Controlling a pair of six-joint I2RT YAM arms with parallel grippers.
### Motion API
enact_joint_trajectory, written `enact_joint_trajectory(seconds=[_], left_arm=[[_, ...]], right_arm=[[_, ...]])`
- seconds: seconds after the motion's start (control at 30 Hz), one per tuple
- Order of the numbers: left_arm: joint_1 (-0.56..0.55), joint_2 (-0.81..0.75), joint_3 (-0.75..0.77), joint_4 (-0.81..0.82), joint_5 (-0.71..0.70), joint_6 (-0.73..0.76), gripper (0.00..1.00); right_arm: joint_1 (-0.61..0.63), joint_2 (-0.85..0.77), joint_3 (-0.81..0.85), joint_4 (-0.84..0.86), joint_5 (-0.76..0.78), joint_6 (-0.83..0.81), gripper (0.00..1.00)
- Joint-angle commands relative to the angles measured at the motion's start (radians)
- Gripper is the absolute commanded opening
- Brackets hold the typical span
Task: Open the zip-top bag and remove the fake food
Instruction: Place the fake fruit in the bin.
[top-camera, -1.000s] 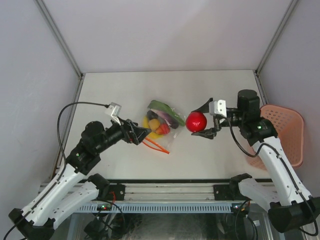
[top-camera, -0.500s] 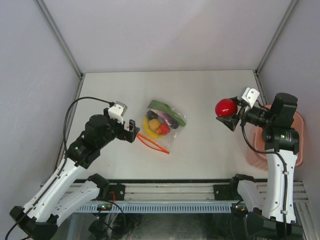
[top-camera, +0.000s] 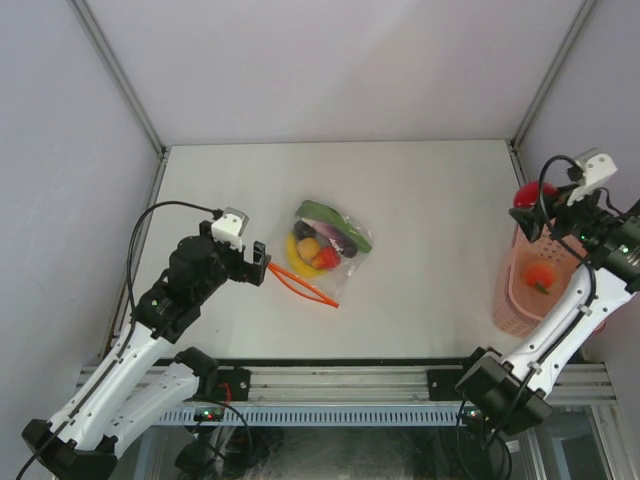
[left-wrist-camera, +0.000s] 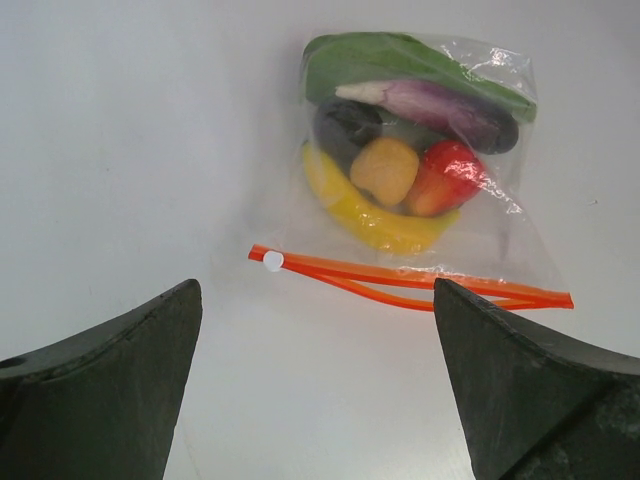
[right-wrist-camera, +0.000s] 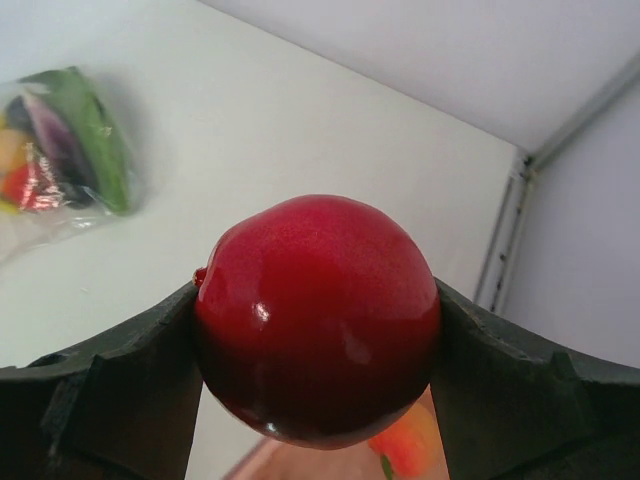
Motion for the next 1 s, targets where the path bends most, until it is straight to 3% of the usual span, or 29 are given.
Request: enact_joint_trajectory(seconds=[0.0,0.17,0.43,0.97], left_arm=[[0.009,-0.008,-0.010,0.046,-0.009,0.022,1.00],[0.009,-0.012,-0.013,0.043,-0.011,0.022,1.00],[0.009,-0.016,-0.013,0.041,-0.005,0.021,1.00],[0.009,-0.033,-0.018,0.038,-0.012,0.020,1.00]], right_arm=[[-0.103,0.085,0.149,-0.180,-0.027,-0.148,0.13],[-0.142,0.175,0.233,-0.281,0.051,-0.231,0.13],[-0.134,0.219,0.210,-0.189,0.273,-0.193,0.13],[0.074,0.327,0.049,-0.051,0.734,-0.130,0.15]])
